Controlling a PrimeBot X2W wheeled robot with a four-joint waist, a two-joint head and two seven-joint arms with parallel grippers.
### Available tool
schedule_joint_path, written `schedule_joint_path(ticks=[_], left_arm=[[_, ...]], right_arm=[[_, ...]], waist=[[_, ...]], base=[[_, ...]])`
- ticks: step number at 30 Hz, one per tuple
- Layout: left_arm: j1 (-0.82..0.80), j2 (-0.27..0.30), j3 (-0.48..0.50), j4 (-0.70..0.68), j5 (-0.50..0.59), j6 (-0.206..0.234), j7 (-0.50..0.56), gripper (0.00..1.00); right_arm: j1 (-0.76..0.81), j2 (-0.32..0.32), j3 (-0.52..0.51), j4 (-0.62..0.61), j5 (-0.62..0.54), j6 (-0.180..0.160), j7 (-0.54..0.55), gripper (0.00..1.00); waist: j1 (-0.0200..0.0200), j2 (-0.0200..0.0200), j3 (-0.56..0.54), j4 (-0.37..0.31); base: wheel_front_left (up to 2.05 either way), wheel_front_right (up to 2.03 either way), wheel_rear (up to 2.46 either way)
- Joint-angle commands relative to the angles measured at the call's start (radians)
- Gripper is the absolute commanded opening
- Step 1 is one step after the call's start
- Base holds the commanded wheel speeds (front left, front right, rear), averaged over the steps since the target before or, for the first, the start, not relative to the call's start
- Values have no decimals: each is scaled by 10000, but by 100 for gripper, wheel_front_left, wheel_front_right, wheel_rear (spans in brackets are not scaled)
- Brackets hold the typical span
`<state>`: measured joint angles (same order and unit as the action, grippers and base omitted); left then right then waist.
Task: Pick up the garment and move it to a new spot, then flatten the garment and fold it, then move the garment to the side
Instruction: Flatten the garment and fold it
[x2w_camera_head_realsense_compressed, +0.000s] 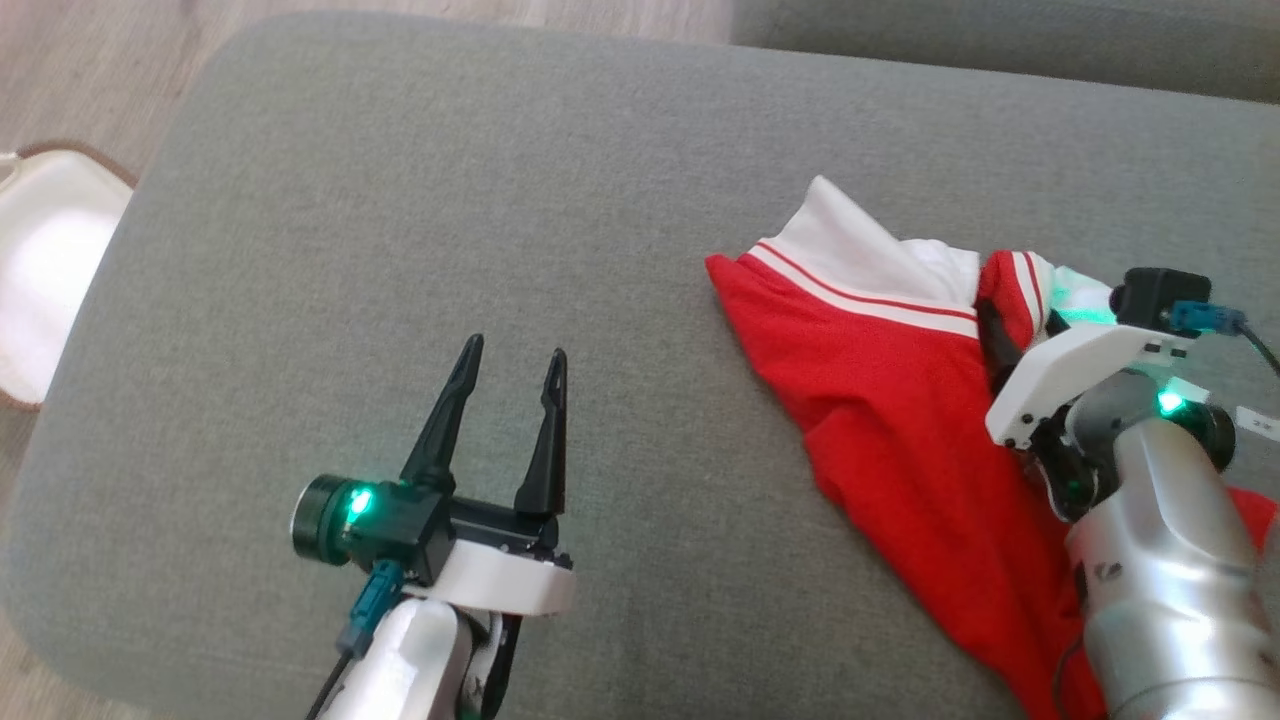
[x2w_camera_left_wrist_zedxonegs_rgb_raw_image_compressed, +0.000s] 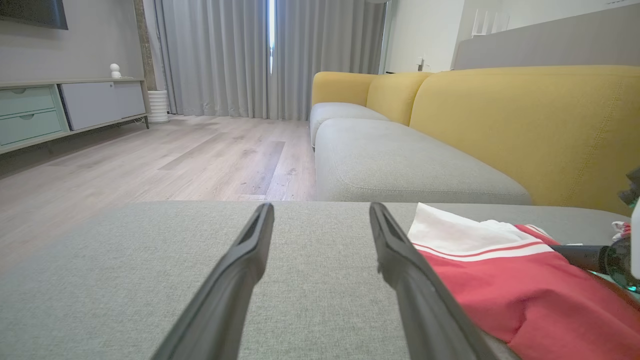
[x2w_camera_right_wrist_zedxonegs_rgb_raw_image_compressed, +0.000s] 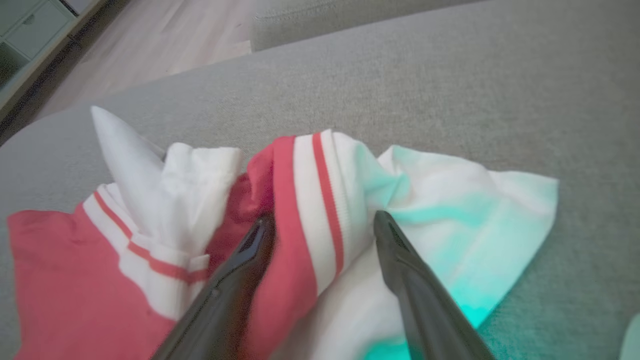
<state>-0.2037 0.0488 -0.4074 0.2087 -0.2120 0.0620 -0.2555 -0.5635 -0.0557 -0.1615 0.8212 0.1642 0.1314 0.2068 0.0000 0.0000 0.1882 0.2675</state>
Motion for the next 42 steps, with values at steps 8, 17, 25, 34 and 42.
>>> schedule_joint_path(ticks=[8, 17, 25, 34, 42], left_arm=[[-598, 15, 6, -431, -269, 163, -63, 100], [-946, 15, -398, -476, -575, 304, -63, 100], [-1134, 15, -623, -544, -828, 488, -63, 100], [-1152, 15, -591, -524, -862, 591, -63, 100], [-978, 15, 79, -380, -510, 491, -63, 100]], right_arm=[[-1632, -235, -314, 600, -1062, -7, -1064, 0], [-3690, -1100, 311, 1233, -1888, -7, -2430, 0], [-5327, -1574, 1772, 2311, -1917, -7, -3334, 0], [-5541, -1780, 1683, 3612, -2389, -7, -3402, 100], [-4610, -715, 1528, 3334, -1718, -7, -4589, 100]], waist=[[0, 0, 424, 388], [0, 0, 759, 943], [0, 0, 1057, 1416], [0, 0, 967, 1242], [0, 0, 174, 352]], base=[[0, 0, 0], [0, 0, 0], [0, 0, 0], [0, 0, 0], [0, 0, 0]])
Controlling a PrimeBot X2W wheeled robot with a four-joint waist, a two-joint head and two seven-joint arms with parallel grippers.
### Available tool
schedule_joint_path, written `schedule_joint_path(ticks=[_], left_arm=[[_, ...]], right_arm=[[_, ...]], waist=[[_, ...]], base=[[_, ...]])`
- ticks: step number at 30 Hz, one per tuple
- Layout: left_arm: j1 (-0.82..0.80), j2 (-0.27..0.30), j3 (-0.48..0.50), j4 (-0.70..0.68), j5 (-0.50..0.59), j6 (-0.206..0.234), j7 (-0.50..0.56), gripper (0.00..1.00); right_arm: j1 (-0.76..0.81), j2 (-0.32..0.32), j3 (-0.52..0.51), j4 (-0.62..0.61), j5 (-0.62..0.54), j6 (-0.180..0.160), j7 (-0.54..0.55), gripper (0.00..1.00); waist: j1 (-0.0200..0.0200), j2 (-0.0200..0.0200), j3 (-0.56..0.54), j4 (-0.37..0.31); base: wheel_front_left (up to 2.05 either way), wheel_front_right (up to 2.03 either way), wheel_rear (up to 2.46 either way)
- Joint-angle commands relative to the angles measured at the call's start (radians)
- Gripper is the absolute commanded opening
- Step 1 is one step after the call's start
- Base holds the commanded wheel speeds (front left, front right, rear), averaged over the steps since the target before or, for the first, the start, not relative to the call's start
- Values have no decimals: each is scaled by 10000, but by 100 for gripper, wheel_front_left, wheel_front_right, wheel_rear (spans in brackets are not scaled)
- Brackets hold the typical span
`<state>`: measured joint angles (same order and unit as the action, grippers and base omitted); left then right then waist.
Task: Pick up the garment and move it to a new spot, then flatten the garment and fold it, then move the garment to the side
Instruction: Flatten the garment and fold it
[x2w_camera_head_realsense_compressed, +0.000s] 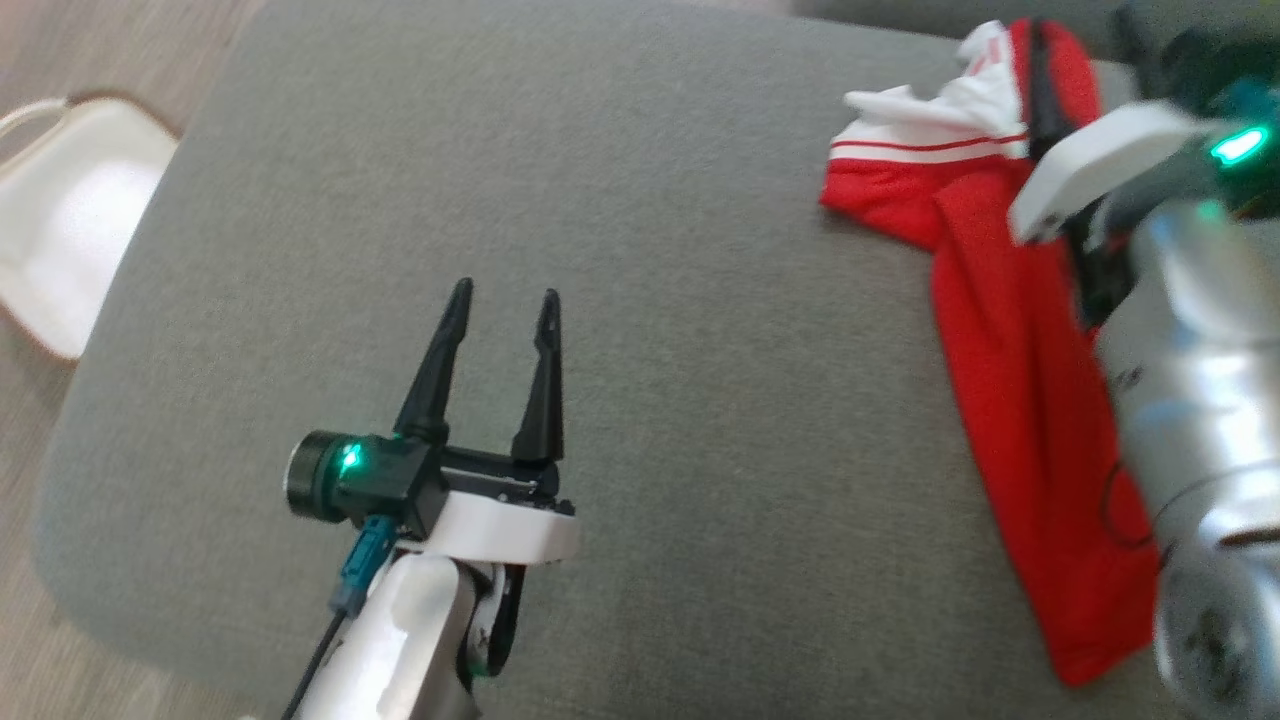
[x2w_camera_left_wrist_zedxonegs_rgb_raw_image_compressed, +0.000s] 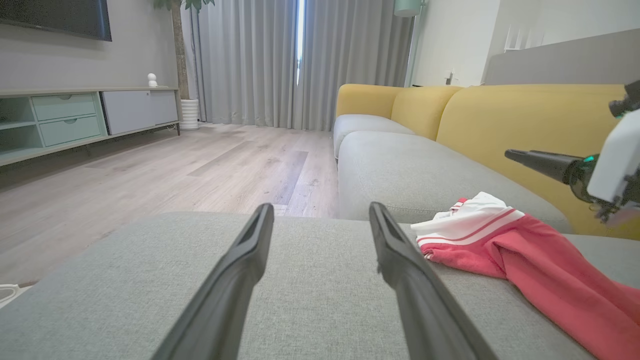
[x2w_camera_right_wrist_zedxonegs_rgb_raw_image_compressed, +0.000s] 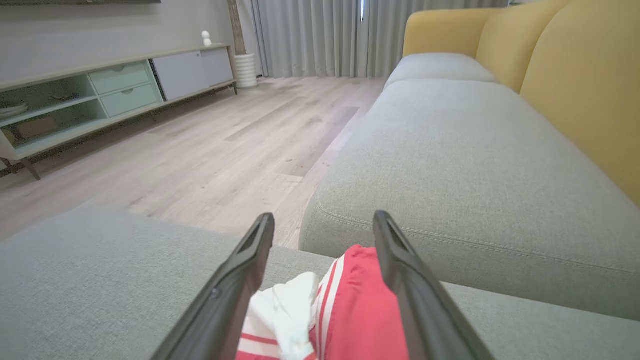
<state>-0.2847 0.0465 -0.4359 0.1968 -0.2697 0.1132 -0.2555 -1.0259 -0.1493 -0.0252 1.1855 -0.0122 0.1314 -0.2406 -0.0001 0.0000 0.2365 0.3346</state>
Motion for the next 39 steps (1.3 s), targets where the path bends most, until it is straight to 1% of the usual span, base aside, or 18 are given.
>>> schedule_joint_path(ticks=[1, 3, 5, 8, 12, 17, 20, 24, 28, 34, 39], left_arm=[[-113, 38, 470, -245, 113, -48, -63, 100], [9, 39, 670, -216, 201, -110, -63, 100], [166, 47, 867, -168, 286, -156, -63, 100], [449, 54, 1090, -93, 392, -259, -63, 100], [816, 54, 1366, -27, 482, -413, -63, 100], [1152, 51, 1630, 22, 565, -634, -63, 100], [1339, 48, 1724, 59, 599, -758, -63, 100], [1546, 44, 1912, 46, 626, -816, -63, 100], [1718, 42, 2012, 29, 723, -899, -63, 100], [1800, 40, 1966, 3, 775, -952, -63, 100], [1526, 39, 1686, -197, 728, -888, -63, 100]], right_arm=[[235, 338, 259, -522, 196, -7, -162, 100], [779, 510, 414, -1169, 530, -7, -199, 100], [1516, 630, 572, -2263, 842, -7, -205, 100], [2961, 776, 914, -3903, 1145, -7, -208, 100], [4957, 895, 984, -5822, 1360, -7, -210, 100], [7181, 978, 853, -7730, 1497, -7, -211, 100], [8272, 985, 997, -8660, 1961, -7, -211, 100], [9239, 987, 967, -9374, 2175, -7, -211, 100], [9579, 988, 989, -9676, 2225, -7, -211, 100], [9627, 989, 914, -9837, 2200, -7, -183, 100], [8977, 989, 993, -10165, 1861, -7, 170, 100]], waist=[[1, 0, -430, -451], [1, 0, -674, -712], [1, 0, -886, -991], [1, 0, -1147, -1380], [1, 0, -1434, -1829], [1, 0, -1684, -2287], [1, 0, -1784, -2502], [1, 0, -1870, -2685], [1, 0, -1929, -2761], [1, 0, -1957, -2692], [1, 0, -1420, -2317]], base=[[0, 0, 0], [0, 0, 0], [0, 0, 0], [0, 0, 0], [0, 0, 0], [0, 0, 0], [0, 0, 0], [0, 0, 0], [0, 0, 0], [0, 0, 0], [0, 0, 0]])
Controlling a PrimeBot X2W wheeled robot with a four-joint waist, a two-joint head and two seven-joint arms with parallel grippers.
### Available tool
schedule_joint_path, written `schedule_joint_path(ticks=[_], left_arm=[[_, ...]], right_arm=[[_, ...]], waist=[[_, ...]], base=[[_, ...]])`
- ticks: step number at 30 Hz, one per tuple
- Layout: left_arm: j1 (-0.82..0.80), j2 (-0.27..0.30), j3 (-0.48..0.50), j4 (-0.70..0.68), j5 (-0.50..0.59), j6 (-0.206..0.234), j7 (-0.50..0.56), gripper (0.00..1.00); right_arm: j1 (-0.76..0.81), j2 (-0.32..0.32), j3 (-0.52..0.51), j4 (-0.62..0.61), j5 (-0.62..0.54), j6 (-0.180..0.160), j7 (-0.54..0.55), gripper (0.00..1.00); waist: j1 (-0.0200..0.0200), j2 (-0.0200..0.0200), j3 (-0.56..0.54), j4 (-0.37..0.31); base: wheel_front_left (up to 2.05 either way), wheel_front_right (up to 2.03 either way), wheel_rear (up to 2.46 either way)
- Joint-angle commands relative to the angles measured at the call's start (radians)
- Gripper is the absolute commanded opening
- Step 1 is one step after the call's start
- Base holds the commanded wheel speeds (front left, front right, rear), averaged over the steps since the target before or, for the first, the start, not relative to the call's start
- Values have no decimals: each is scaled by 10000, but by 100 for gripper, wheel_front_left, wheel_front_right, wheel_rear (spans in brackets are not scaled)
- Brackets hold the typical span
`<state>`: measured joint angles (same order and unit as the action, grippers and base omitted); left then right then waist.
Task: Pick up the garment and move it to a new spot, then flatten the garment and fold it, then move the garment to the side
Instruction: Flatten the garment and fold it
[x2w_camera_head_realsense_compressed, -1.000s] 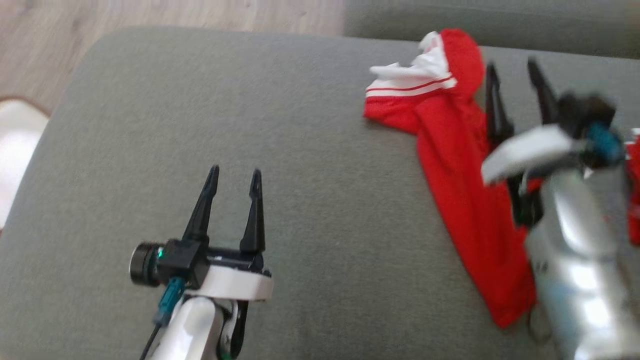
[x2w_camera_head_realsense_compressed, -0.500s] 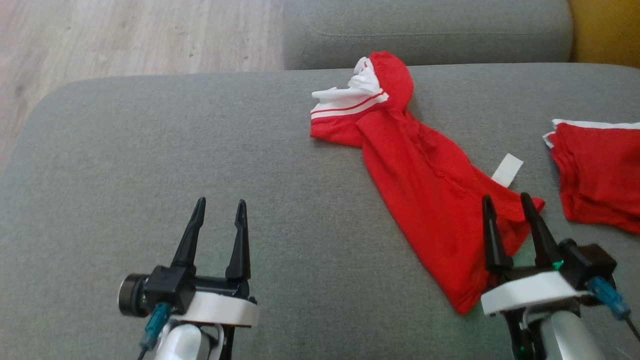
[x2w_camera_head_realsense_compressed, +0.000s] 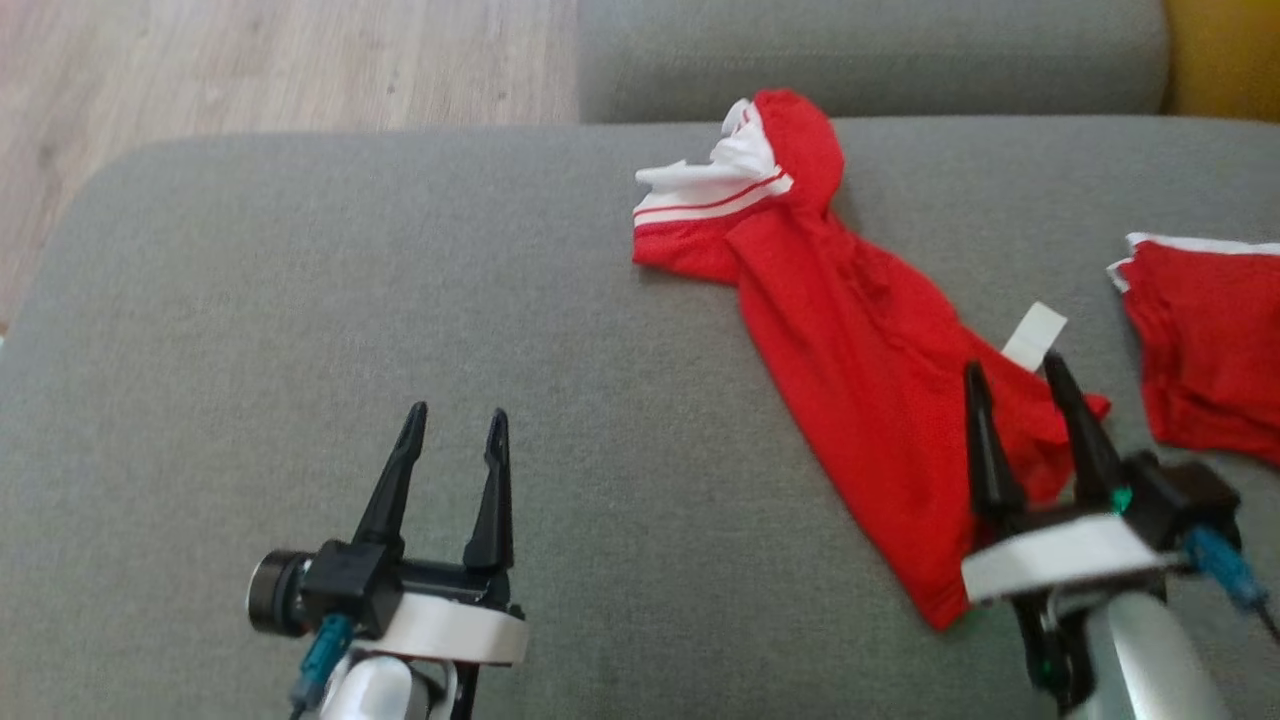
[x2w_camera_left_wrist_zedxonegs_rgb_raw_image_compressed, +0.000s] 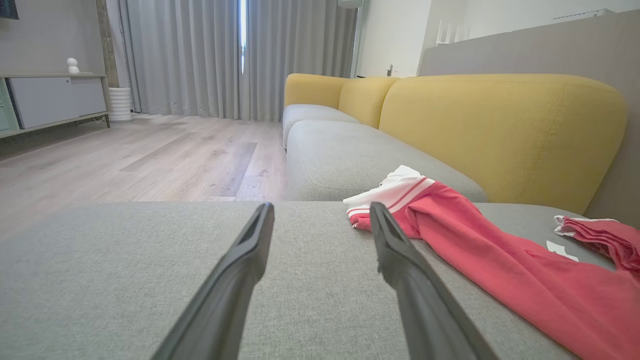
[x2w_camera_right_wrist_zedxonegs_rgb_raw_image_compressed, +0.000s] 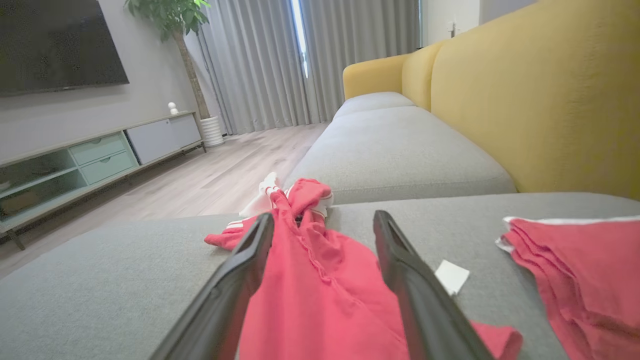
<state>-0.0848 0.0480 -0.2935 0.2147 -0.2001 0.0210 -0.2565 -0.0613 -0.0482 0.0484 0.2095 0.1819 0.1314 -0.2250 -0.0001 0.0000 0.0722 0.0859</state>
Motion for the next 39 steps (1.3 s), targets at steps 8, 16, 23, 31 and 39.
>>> schedule_joint_path(ticks=[8, 16, 23, 31, 39], left_arm=[[-1291, 23, -326, -639, -129, 152, -53, 100], [-1936, 23, -1178, -655, -546, 434, -53, 100], [-2229, 22, -1722, -672, -883, 647, -53, 100], [-2381, 22, -2030, -641, -1089, 812, -53, 100], [-2307, 22, -1901, -517, -1118, 857, -53, 100]], right_arm=[[-3367, -248, 794, 214, -648, -7, 1590, 100], [-6136, -999, 821, 3264, -24, -7, 2892, 100], [-7699, -1578, 1452, 5457, 257, -7, 3110, 100], [-8699, -1743, 2227, 7055, 820, -7, 2860, 0], [-8707, -1117, 3854, 6509, 2323, -7, 1881, 0]], waist=[[1, 0, 1469, 1041], [1, 0, 2161, 2014], [1, 0, 2522, 2602], [1, 0, 2621, 2896], [1, 0, 2352, 2778]], base=[[0, 0, 0], [0, 0, 0], [0, 0, 0], [0, 0, 0], [0, 0, 0]])
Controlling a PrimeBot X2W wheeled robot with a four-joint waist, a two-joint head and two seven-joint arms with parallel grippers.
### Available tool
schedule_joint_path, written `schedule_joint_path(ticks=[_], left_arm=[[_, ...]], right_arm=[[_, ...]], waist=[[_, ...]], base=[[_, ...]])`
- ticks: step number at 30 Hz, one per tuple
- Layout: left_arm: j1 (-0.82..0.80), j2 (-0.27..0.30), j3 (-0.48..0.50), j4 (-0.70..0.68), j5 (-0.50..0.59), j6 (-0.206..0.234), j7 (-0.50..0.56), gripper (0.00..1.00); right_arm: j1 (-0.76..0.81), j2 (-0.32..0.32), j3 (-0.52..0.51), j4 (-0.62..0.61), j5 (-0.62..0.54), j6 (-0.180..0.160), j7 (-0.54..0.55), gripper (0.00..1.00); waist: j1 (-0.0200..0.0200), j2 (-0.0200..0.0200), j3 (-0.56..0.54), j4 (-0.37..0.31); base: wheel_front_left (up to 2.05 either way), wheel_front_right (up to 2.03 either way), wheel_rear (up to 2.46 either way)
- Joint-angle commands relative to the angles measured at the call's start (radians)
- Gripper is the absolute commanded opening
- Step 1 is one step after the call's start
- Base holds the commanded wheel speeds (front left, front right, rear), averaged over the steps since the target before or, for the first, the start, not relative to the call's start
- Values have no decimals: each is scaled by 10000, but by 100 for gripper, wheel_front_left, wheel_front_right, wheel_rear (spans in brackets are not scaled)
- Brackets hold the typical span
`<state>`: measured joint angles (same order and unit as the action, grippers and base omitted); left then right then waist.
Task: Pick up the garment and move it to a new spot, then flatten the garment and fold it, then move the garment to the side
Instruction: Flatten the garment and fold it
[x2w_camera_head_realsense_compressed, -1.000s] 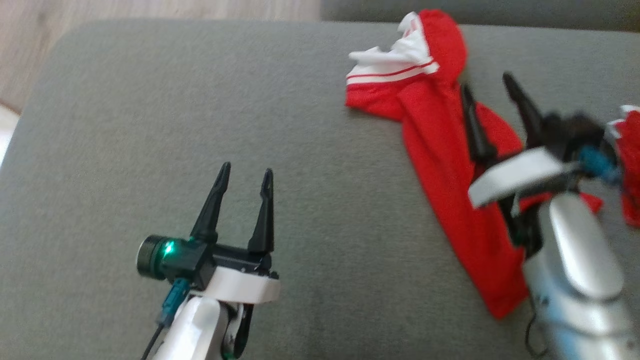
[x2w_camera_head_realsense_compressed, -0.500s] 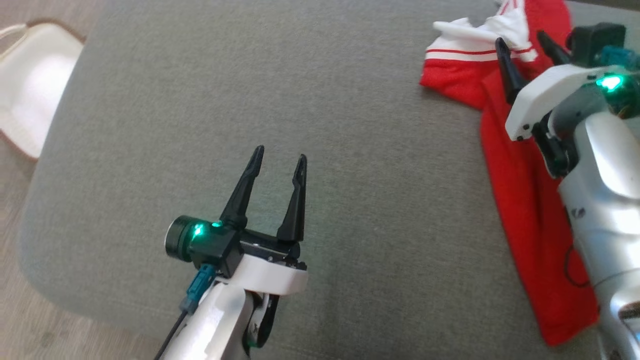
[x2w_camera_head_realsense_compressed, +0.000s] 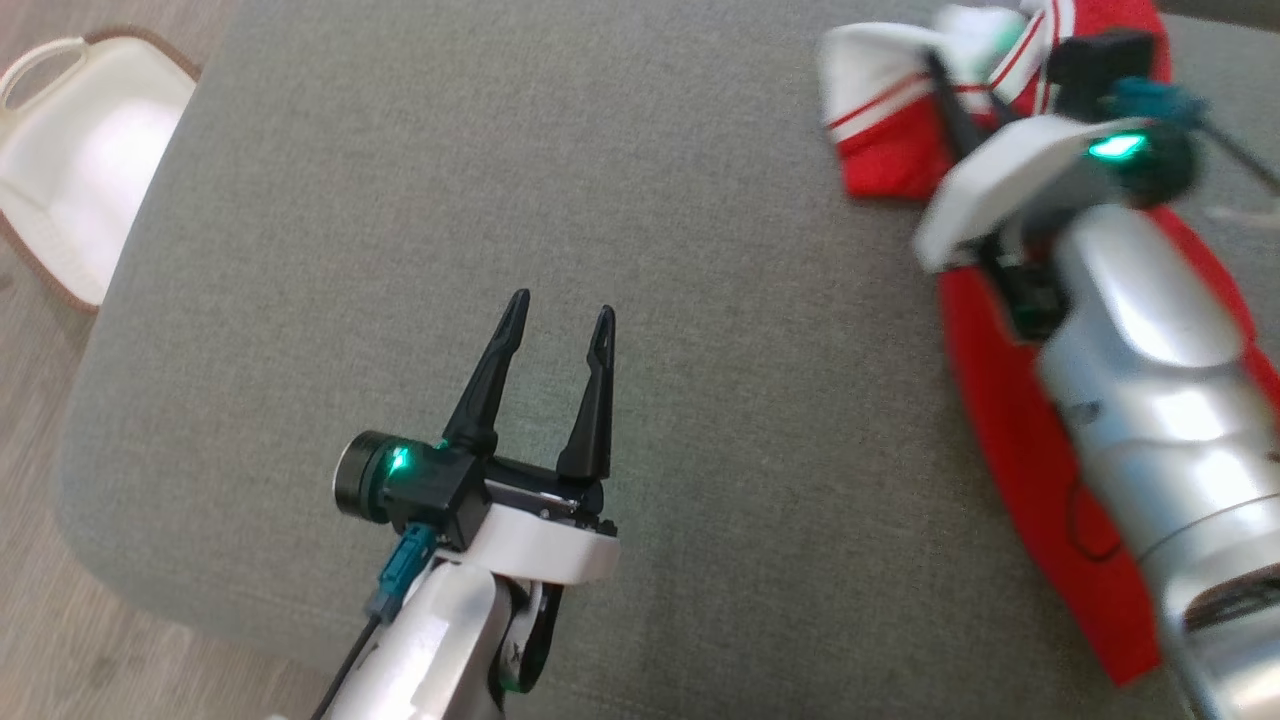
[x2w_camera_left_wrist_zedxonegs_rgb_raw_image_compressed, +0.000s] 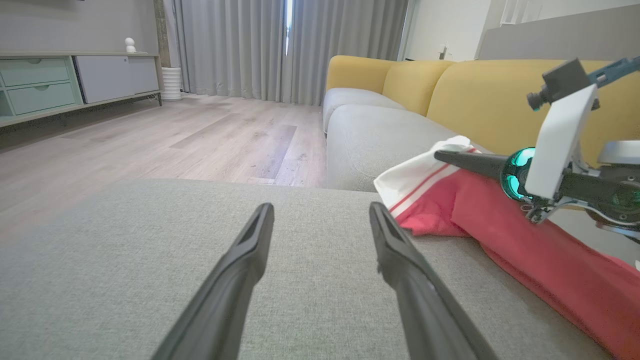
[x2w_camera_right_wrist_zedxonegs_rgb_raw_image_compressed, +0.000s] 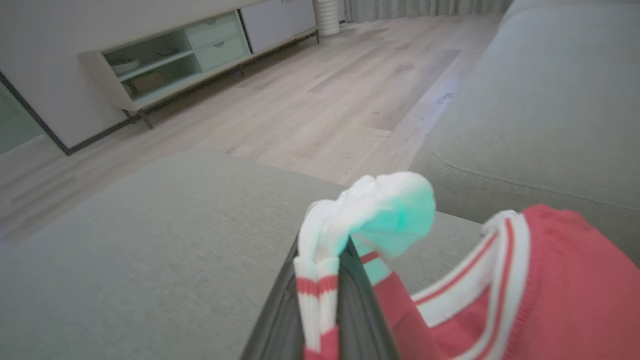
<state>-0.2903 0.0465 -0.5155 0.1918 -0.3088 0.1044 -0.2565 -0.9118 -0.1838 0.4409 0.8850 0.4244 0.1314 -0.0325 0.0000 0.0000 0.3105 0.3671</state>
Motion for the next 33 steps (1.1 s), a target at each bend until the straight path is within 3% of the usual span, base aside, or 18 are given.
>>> schedule_joint_path(ticks=[1, 9, 13, 14, 15, 20, 24, 28, 33], left_arm=[[-228, 38, 352, -266, -27, 20, -53, 100], [-44, 37, 546, -112, 141, -71, -53, 100], [108, 37, 662, 5, 226, -137, -53, 100], [148, 37, 689, 32, 245, -155, -53, 100], [192, 37, 719, 53, 265, -172, -53, 100], [432, 37, 986, 124, 397, -238, -53, 100], [608, 37, 1330, 124, 596, -316, -53, 100], [736, 37, 1660, 98, 752, -414, -53, 100], [937, 37, 1964, 27, 882, -473, -53, 100]], right_arm=[[-122, 313, 272, -457, 161, -7, -156, 0], [903, 691, 3292, -2167, 1533, -7, -557, 0], [1508, 956, 4532, -2448, 1598, -7, -561, 0], [1660, 1019, 4845, -2456, 1538, -7, -577, 64], [1835, 1085, 5114, -2425, 1543, -7, -531, 100], [2516, 1275, 6569, -2713, 1902, -7, -212, 100], [2559, 1268, 6749, -2786, 2163, -7, -321, 100], [2433, 918, 5930, -2686, 2189, -7, -885, 100], [2456, 251, 3495, -2203, 1526, -7, -1813, 100]], waist=[[0, 0, -102, -74], [0, 0, -765, -406], [0, 0, -1141, -524], [0, 0, -1233, -546], [0, 0, -1318, -567], [0, 0, -1707, -753], [0, 0, -2002, -1027], [0, 0, -2319, -1331], [0, 0, -2657, -1767]], base=[[0, 0, 0], [0, 0, 0], [0, 0, 0], [0, 0, 0], [0, 0, 0], [0, 0, 0], [0, 0, 0], [0, 0, 0], [0, 0, 0]])
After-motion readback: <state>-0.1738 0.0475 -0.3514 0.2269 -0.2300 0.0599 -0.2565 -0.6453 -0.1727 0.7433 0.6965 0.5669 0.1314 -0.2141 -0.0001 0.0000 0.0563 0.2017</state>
